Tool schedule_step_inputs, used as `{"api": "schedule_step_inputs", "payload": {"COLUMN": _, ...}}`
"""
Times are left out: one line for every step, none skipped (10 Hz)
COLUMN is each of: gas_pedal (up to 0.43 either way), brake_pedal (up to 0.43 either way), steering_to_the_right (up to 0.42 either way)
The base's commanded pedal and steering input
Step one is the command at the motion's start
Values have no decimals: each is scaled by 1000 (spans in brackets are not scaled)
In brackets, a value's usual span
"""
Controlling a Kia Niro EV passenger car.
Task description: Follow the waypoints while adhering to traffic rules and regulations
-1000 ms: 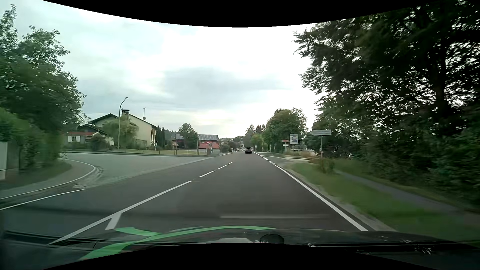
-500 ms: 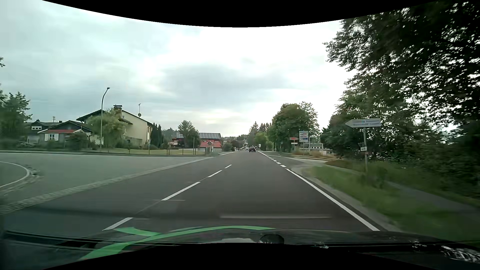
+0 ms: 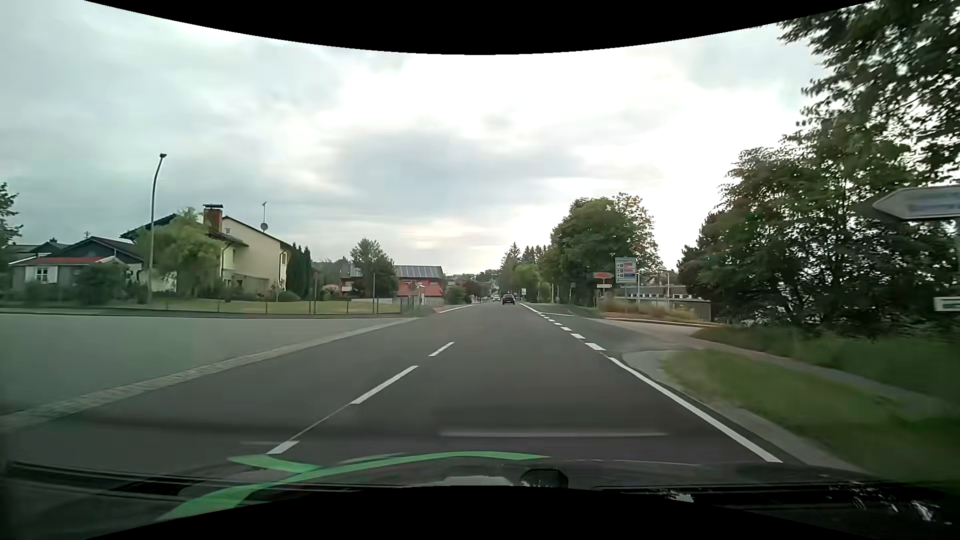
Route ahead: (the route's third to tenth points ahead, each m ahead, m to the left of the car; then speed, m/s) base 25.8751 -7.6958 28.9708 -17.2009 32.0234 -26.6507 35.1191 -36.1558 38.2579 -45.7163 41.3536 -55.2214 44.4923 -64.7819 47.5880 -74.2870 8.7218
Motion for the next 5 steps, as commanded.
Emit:
{"api": "schedule_step_inputs", "payload": {"gas_pedal": 0, "brake_pedal": 183, "steering_to_the_right": 21}}
{"api": "schedule_step_inputs", "payload": {"gas_pedal": 0, "brake_pedal": 183, "steering_to_the_right": 35}}
{"api": "schedule_step_inputs", "payload": {"gas_pedal": 0, "brake_pedal": 165, "steering_to_the_right": 44}}
{"api": "schedule_step_inputs", "payload": {"gas_pedal": 0, "brake_pedal": 146, "steering_to_the_right": 51}}
{"api": "schedule_step_inputs", "payload": {"gas_pedal": 0, "brake_pedal": 128, "steering_to_the_right": 64}}
